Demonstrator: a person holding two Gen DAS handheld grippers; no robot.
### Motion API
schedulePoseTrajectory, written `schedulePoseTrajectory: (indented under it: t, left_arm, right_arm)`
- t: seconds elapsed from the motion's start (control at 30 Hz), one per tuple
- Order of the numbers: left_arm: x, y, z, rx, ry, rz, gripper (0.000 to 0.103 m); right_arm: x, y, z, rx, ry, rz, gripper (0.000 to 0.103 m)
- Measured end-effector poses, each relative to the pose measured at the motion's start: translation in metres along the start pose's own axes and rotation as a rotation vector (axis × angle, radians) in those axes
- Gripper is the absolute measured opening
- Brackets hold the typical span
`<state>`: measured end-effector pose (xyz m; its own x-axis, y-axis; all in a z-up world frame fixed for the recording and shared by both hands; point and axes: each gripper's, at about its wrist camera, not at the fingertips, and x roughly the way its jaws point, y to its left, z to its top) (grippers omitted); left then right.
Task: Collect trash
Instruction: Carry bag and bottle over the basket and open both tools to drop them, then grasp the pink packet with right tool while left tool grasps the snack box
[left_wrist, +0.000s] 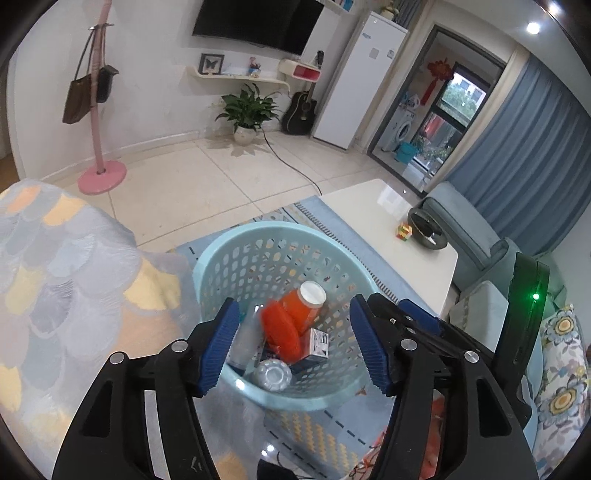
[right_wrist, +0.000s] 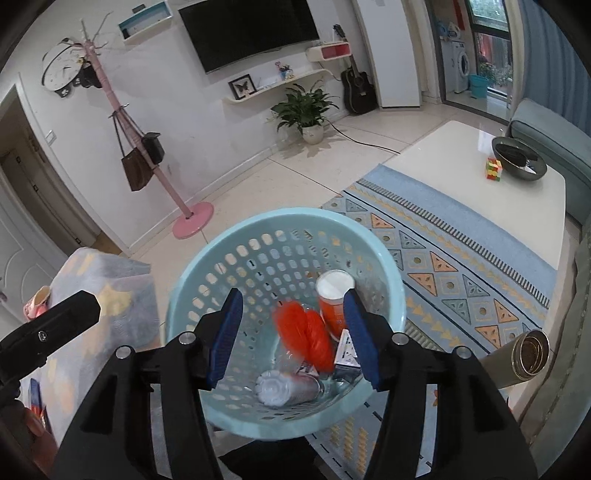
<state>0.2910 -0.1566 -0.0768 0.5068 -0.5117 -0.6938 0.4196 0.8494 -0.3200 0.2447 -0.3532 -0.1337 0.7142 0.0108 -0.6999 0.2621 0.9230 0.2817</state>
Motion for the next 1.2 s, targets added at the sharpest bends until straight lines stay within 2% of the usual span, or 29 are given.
schedulePoseTrajectory:
  t: [0.13,0.4,0.6,0.7,0.8,1.03,1.1,1.2]
  left_arm:
    - [-0.029,0.003,-0.007,-0.008,-0.042,-0.002,0.067]
    - [-0.096,0.015,-0.024,-0.023,-0.139,0.033,0.070]
    - [-0.159,0.040,-0.043,-0.065,-0.223,0.117,0.073]
    - [-0.187,0.057,-0.051,-0.101,-0.259,0.165,0.078]
    - [-0.218,0.082,-0.063,-0.143,-0.292,0.243,0.081]
    - [-0.257,0.146,-0.100,-0.296,-0.283,0.396,0.085]
    - [-0.261,0.164,-0.108,-0.344,-0.258,0.403,0.085]
    - [-0.253,0.189,-0.116,-0.397,-0.168,0.365,0.085]
  right_arm:
    - [-0.012,0.015,-0.003,-0.028,-0.011,0.023,0.053]
    - [-0.049,0.062,-0.009,-0.111,-0.063,0.086,0.053]
    - [-0.076,0.108,-0.019,-0.183,-0.092,0.147,0.053]
    - [-0.086,0.128,-0.027,-0.218,-0.098,0.174,0.057]
    - [-0.095,0.150,-0.037,-0.258,-0.100,0.206,0.061]
    - [-0.105,0.198,-0.066,-0.358,-0.075,0.274,0.062]
    - [-0.105,0.212,-0.073,-0.385,-0.062,0.288,0.062]
    - [-0.104,0.232,-0.081,-0.424,-0.045,0.304,0.062]
